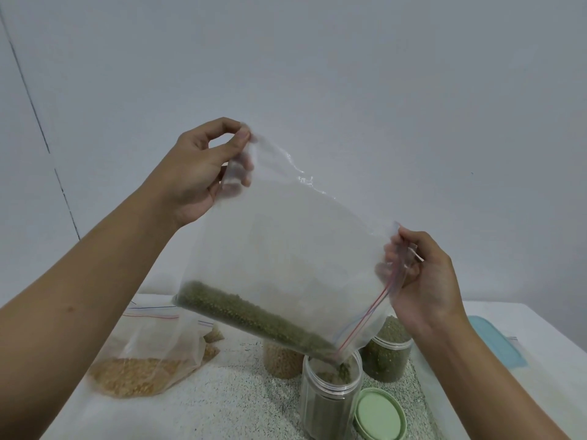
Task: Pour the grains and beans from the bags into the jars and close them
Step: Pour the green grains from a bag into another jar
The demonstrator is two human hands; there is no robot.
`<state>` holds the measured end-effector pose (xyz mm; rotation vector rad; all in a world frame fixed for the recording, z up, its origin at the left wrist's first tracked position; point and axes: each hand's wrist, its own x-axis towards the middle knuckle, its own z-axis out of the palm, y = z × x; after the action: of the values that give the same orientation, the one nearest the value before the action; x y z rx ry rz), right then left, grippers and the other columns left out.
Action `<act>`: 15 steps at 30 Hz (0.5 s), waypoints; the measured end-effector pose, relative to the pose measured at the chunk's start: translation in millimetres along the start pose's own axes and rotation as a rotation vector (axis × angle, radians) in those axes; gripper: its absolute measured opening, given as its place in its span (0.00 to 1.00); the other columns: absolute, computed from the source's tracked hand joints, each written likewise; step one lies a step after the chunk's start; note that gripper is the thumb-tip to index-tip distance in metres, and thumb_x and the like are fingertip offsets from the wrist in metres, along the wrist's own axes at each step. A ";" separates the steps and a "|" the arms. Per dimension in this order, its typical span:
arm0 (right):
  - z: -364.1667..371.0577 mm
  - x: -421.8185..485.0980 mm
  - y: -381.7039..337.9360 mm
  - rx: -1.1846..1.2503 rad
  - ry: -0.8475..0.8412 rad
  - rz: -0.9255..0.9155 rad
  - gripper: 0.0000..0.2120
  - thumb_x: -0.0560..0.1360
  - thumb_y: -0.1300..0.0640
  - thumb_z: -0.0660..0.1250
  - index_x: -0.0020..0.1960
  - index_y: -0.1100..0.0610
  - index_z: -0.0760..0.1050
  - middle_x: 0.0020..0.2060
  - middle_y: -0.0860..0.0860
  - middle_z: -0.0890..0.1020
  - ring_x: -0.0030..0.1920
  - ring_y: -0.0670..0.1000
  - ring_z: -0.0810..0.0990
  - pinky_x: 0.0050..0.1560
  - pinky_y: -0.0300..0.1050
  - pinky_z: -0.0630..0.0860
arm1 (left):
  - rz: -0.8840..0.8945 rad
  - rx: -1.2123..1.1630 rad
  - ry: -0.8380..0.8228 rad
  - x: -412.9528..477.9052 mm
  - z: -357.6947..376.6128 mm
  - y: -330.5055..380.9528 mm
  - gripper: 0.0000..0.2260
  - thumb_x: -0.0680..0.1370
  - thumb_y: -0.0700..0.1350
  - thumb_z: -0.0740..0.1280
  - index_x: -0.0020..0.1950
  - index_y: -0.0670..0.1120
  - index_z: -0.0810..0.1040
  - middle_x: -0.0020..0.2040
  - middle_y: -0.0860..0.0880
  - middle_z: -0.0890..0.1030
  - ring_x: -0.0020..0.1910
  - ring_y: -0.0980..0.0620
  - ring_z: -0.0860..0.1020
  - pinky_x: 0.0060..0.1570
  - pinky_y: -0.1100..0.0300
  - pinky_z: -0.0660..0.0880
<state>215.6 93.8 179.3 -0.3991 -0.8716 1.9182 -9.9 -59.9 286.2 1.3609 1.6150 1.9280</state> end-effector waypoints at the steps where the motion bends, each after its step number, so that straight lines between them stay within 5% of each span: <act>1: 0.5 0.4 -0.1 0.001 0.003 0.000 0.03 0.77 0.60 0.68 0.44 0.56 0.80 0.33 0.48 0.77 0.29 0.45 0.74 0.27 0.36 0.68 | 0.001 0.002 -0.002 0.4 0.0 0.2 0.06 0.82 0.49 0.67 0.49 0.49 0.79 0.36 0.49 0.78 0.33 0.48 0.74 0.38 0.57 0.70; 15: 0.7 3.5 0.6 0.009 -0.001 -0.005 0.02 0.77 0.60 0.68 0.48 0.56 0.79 0.34 0.47 0.78 0.30 0.45 0.74 0.28 0.36 0.68 | 0.012 0.002 -0.005 3.1 -1.4 -1.1 0.06 0.82 0.49 0.67 0.47 0.51 0.80 0.36 0.49 0.78 0.33 0.48 0.74 0.38 0.56 0.69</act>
<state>213.1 96.4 179.7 -0.3905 -0.8636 1.9174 -13.0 -58.1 286.8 1.3787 1.6107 1.9283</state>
